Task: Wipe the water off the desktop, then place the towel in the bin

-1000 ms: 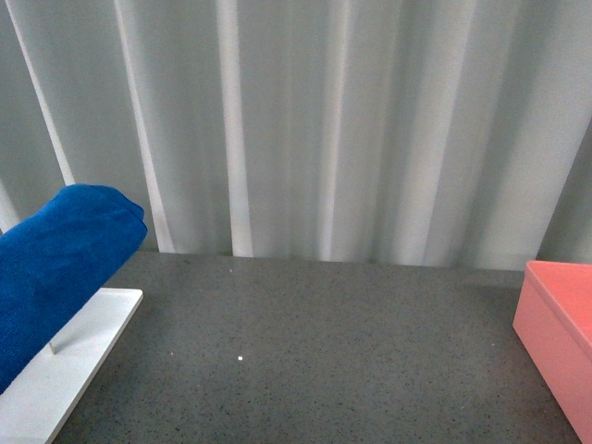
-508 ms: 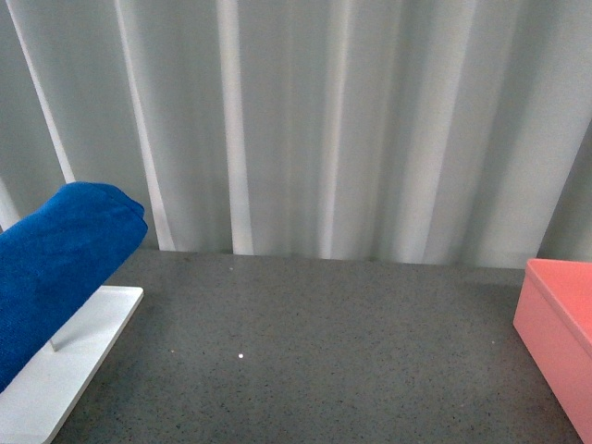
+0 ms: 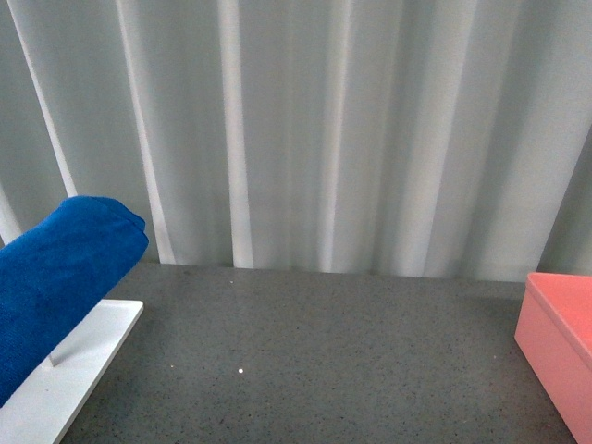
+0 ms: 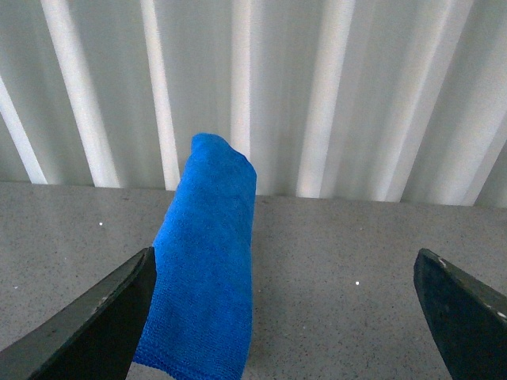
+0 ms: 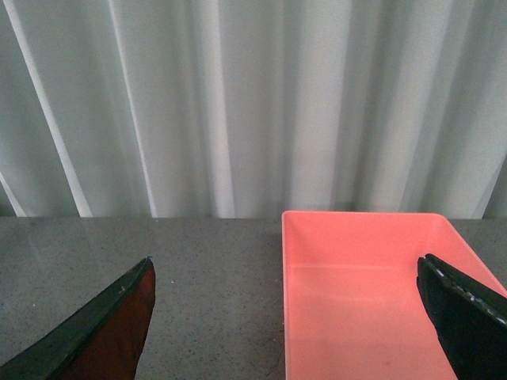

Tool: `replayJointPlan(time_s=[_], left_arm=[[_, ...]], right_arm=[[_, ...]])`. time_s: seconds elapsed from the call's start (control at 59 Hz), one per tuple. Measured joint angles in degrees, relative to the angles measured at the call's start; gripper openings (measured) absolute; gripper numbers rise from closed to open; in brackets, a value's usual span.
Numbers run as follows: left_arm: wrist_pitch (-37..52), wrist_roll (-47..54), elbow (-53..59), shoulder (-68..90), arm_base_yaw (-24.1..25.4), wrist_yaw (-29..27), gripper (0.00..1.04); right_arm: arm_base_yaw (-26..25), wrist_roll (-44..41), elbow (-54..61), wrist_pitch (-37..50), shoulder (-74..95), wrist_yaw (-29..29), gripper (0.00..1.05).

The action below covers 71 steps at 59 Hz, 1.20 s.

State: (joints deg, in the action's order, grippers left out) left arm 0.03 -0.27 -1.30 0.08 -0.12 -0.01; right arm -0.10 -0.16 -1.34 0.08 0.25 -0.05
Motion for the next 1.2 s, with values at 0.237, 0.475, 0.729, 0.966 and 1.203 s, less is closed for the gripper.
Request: replayJointPlan(time_s=[0.237, 0.475, 0.729, 0.966, 1.203], left_arm=[[-0.7, -0.8, -0.2, 0.5, 0.2, 0.7, 0.98], [0.3, -10.2, -11.9, 28.2, 4.2, 10.8, 0.98], [11.4, 9.0, -40.3, 70.6, 4.5, 11.6, 0.98], [6.1, 17.7, -60.1, 94.4, 6.3, 9.6, 0.98], [4.9, 21.5, -64.7, 102.7, 6.8, 6.3, 0.98]], right_arm=[[0.0, 0.0, 0.0, 0.0, 0.0, 0.0, 0.98], [0.0, 0.0, 0.0, 0.0, 0.0, 0.0, 0.98], [0.0, 0.0, 0.0, 0.0, 0.0, 0.0, 0.98], [0.0, 0.0, 0.0, 0.0, 0.0, 0.0, 0.98], [0.0, 0.0, 0.0, 0.0, 0.0, 0.0, 0.98]])
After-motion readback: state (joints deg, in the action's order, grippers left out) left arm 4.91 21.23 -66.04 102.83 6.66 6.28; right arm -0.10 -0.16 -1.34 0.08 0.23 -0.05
